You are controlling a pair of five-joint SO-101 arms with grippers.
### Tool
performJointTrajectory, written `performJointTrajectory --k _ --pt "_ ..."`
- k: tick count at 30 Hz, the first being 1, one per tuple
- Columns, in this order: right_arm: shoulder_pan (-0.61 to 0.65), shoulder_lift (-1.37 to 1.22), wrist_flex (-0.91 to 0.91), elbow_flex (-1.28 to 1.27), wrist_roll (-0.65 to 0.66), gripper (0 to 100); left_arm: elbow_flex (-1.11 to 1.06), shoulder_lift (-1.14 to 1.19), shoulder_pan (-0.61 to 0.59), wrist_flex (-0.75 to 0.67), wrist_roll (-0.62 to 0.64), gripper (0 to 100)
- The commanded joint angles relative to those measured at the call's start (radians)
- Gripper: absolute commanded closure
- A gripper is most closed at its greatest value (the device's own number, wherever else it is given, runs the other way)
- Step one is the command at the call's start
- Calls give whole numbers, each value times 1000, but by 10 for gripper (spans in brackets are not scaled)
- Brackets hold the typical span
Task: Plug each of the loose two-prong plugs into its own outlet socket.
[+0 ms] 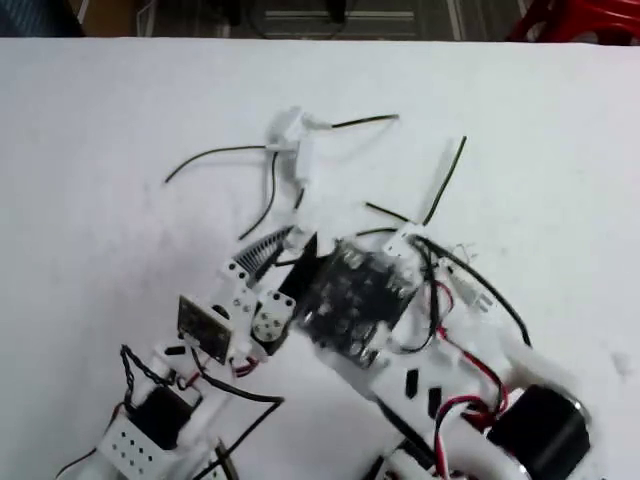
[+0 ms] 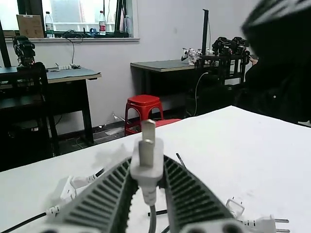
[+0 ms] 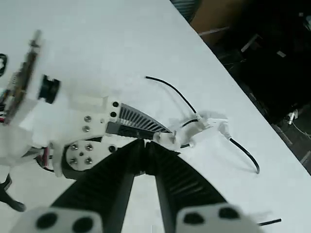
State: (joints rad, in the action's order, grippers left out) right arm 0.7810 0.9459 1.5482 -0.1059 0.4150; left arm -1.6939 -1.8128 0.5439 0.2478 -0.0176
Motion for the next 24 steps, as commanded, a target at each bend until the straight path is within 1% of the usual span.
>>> performJointTrajectory --k 1,6,10,14,19,22,24 --pt "48 -110 22 101 -6 978 3 -12 12 -15 8 976" --pt "145 -231 31 121 -5 978 3 -12 12 -15 8 976" --pt "143 -305 -7 120 3 978 3 -12 10 -15 8 976" --pt "84 -331 -27 120 3 978 3 -12 10 -14 5 976" --pt "-45 -340 -65 106 12 978 3 -12 10 0 5 976" --pt "-139 -340 -128 21 100 978 3 -12 10 0 5 976" --pt "-209 -341 -208 -87 117 978 3 -12 10 0 3 976"
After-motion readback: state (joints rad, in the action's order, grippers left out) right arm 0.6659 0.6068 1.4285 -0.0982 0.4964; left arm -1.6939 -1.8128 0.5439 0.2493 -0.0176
